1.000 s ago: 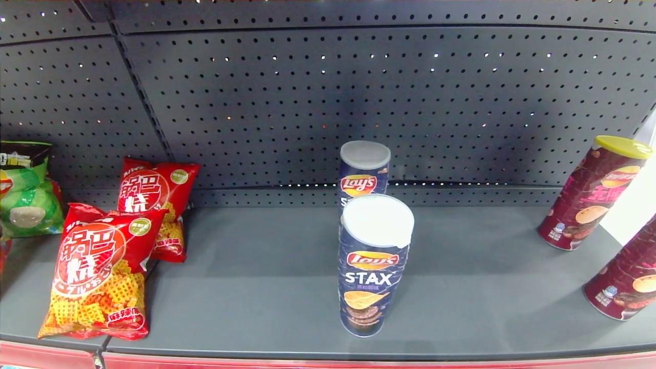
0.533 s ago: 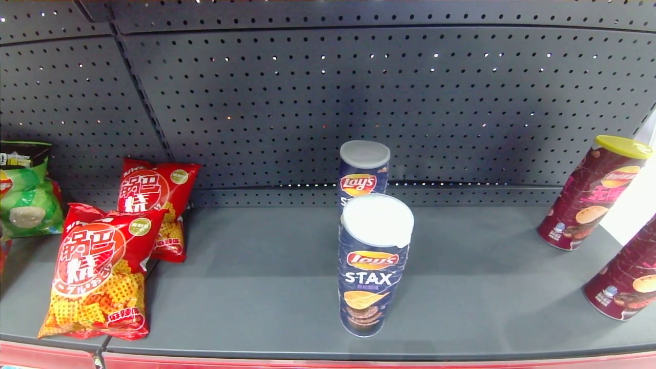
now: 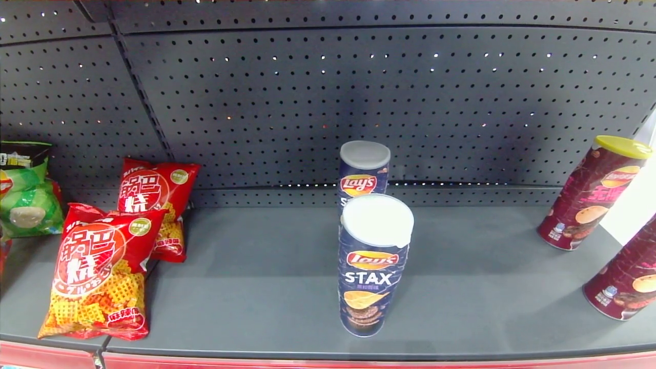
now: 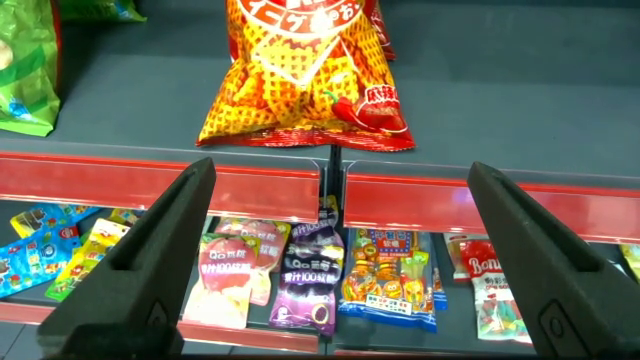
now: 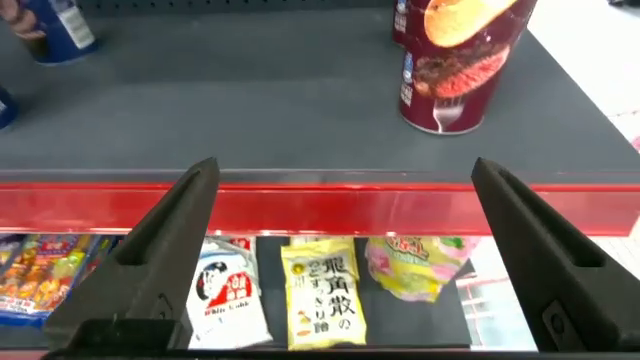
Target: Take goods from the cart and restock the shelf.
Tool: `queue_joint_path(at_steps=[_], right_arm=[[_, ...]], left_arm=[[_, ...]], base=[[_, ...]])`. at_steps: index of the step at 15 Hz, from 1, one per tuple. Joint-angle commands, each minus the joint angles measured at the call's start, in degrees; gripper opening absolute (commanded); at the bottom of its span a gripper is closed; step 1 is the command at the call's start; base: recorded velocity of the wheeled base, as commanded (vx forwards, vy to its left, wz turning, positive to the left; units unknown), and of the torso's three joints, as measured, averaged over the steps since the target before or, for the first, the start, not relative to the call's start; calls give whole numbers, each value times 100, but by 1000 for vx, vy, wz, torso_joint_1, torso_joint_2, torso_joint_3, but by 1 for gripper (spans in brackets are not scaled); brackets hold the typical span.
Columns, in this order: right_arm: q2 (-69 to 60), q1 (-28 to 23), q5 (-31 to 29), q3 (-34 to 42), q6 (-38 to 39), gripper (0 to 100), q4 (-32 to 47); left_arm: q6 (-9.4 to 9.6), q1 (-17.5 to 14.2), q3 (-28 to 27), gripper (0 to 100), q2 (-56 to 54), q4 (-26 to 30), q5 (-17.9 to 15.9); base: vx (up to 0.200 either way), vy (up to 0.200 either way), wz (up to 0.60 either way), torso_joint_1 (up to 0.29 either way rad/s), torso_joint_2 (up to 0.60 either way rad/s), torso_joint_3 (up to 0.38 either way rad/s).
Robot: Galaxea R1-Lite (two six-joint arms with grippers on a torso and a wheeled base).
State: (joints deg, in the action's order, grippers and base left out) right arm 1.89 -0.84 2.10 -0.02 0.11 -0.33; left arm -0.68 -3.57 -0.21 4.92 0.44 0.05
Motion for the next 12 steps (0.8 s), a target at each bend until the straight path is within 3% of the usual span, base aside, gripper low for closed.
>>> queue_joint_path(at_steps=[1,12], right_arm=[[-189,67,-8,2,15,100,-11],[-189,75,-25,2,-11,100,15]], left_arm=[[-2,-3,3,100,8,0,4],[-11,-3,3,100,8,0,4]], base=[[0,0,0,0,0,0],[0,0,0,0,0,0]])
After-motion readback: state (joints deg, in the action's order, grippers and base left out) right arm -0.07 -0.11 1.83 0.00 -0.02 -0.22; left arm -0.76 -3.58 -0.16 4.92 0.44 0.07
